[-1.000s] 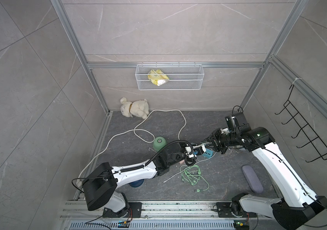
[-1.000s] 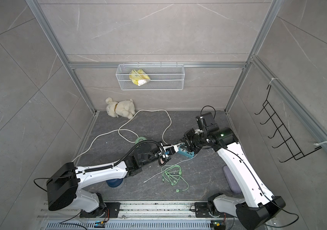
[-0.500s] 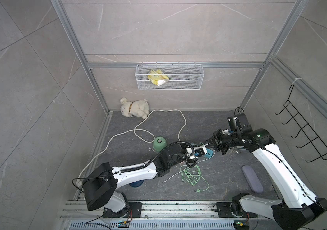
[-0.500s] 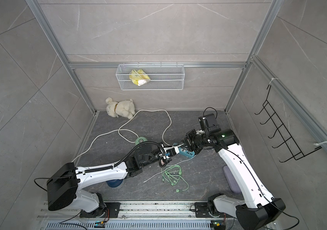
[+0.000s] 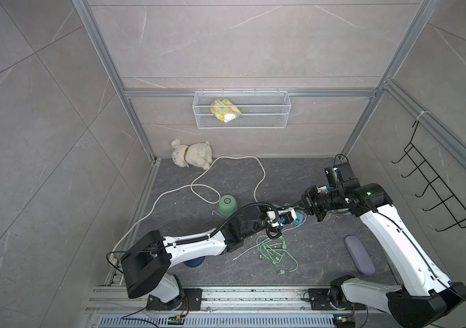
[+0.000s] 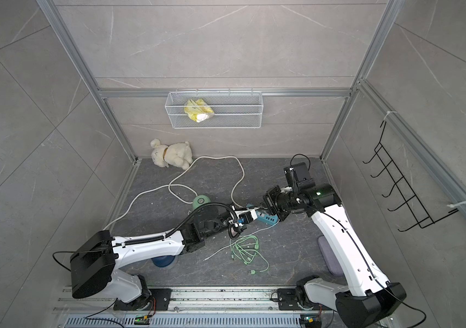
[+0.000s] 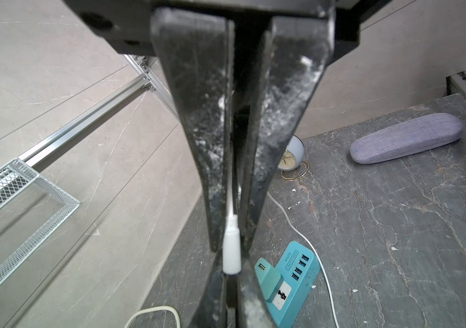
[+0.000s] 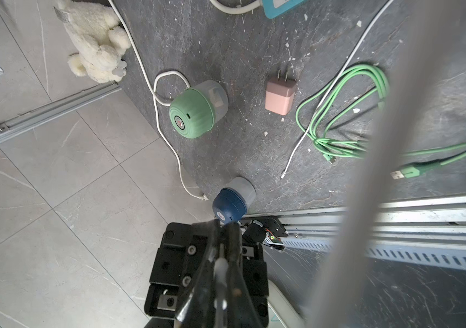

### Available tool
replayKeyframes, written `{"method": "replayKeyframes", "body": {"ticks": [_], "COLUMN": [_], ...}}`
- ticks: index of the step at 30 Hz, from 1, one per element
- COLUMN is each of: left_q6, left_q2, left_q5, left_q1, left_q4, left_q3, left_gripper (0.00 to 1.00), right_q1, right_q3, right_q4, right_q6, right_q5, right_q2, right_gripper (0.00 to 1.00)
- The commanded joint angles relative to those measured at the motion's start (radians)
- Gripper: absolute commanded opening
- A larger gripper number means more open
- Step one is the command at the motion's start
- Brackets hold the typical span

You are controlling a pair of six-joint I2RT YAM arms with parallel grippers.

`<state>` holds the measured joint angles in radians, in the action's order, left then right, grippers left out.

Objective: Charge the cordless meat grinders
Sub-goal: Adjust the charging cable, then insert the charging cable into the plug.

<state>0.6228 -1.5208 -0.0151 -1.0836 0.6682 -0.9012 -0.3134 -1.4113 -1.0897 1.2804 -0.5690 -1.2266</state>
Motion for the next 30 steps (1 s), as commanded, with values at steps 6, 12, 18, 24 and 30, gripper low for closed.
{"method": "replayKeyframes", "body": {"ticks": [6,12,18,24,30], "left_q6": [-0.059,-0.178,-0.348,-0.639,-0.749], "left_q2": [0.0,0.143,0.291,0.353,0.351], "left_q5": [0.044,0.097,0.402,0.725,0.81], "left_q1": [-0.016,-0.017,-0.016,0.004,0.006], "left_q4": [0.052,0.016,0.021,-0.019,-0.006], "left_q3": [-0.023,0.137,0.266,0.31,0.312], "left_gripper": [0.46,0.63,0.64,0.63,0.64], "right_q1": [0.032,0.035,0.014,-0.082,-0.115], "right_q3": [0.009,-0.064,-0.015,-0.022,-0.04], "right_q4": [-0.009,-0.099,-0.024,0.003,0.016], "right_q6": [-0.082,-0.303,-0.467,-0.526,-0.543], "right_q5": [-0.015,0.213,0.444,0.643,0.762], "right_q2": [0.008,-0.058,-0.163,-0.309,-0.419], "right_gripper": [0.0,0.0,0.0,0.0,0.0]}}
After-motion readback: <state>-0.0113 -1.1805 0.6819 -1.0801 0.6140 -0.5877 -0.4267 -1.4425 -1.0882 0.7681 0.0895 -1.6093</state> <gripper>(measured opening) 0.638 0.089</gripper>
